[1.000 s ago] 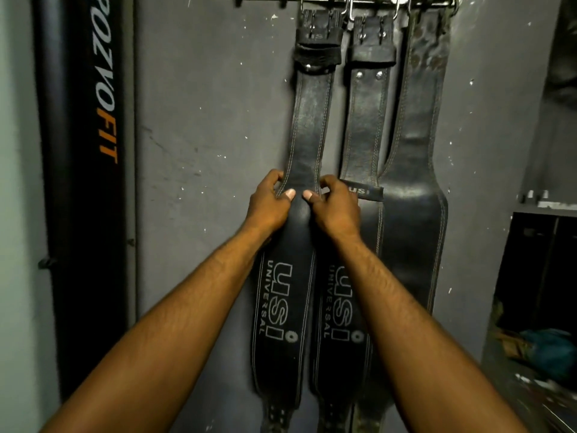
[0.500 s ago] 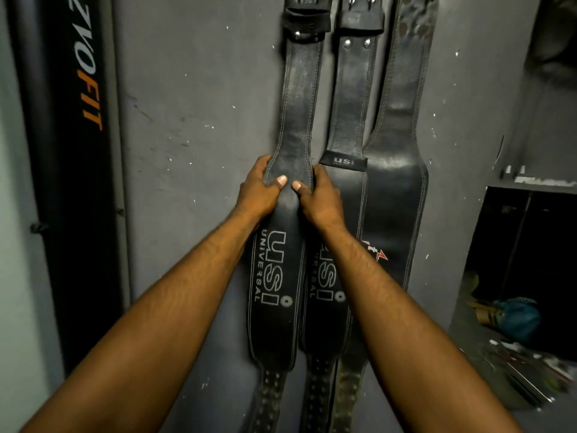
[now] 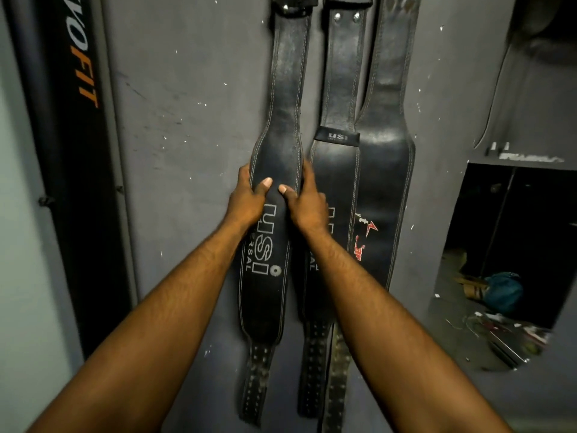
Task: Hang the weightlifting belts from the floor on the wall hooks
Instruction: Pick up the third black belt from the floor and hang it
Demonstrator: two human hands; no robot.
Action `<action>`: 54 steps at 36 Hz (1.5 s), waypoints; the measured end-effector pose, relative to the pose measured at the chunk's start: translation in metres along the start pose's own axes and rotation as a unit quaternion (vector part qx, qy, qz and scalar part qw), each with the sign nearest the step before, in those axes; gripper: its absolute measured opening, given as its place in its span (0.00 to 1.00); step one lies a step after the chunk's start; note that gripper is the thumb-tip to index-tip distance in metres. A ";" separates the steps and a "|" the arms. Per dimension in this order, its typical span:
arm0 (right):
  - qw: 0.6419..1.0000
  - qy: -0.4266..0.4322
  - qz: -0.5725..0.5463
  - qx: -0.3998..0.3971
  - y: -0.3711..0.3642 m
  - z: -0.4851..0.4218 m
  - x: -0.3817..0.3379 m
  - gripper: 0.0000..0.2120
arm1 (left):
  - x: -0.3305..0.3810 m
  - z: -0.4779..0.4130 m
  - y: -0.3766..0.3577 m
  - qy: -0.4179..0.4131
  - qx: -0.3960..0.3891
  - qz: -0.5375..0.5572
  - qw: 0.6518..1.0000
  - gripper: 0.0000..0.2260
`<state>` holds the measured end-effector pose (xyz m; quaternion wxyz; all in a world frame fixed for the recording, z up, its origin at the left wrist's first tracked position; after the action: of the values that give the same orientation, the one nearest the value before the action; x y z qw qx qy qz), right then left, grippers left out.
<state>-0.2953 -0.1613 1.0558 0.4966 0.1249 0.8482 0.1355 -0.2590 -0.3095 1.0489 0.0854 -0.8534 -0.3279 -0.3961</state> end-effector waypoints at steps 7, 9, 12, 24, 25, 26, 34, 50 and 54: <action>0.999 -0.010 0.036 -0.009 -0.011 0.035 0.038 0.34 | -0.038 0.058 -0.001 0.068 -0.066 -0.036 0.995 0.23; 0.998 -0.012 0.058 -0.003 -0.014 0.051 0.051 0.32 | -0.039 0.075 0.001 0.080 -0.068 -0.054 0.993 0.26; 0.996 -0.032 0.083 -0.016 -0.016 0.077 0.066 0.30 | -0.047 0.093 0.005 0.100 -0.077 -0.090 0.988 0.28; 0.985 -0.111 0.102 -0.079 0.003 0.218 0.114 0.19 | -0.069 0.257 0.015 0.261 -0.115 -0.078 0.955 0.08; 0.985 -0.117 0.092 -0.084 0.006 0.229 0.120 0.18 | -0.072 0.274 0.016 0.281 -0.114 -0.072 0.950 0.10; 0.985 -0.128 0.080 -0.087 0.011 0.242 0.126 0.16 | -0.079 0.291 0.017 0.299 -0.108 -0.063 0.946 0.15; 0.973 -0.201 0.007 -0.113 0.034 0.337 0.172 0.07 | -0.064 0.420 0.021 0.360 -0.102 0.011 0.927 0.10; 0.878 -0.385 0.007 -0.283 0.031 0.603 0.326 0.06 | -0.102 0.741 0.069 0.592 -0.035 0.033 0.805 0.07; 0.845 -0.426 0.031 -0.322 0.007 0.676 0.383 0.11 | -0.124 0.834 0.085 0.660 0.000 0.045 0.750 0.11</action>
<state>0.1151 0.0495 0.4310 0.8171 0.0298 0.4569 0.3503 0.2532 -0.0971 0.4076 0.2980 -0.3929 -0.1511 -0.8567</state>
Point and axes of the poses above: each hand's wrist, its own z-axis away from the middle knuckle, its own y-axis out of the back of the hand, x = y × z, the point moved 8 cm from there along -z, towards the middle knuckle, and after that the axes turned 9 degrees about -y, right-handed, at the moved point
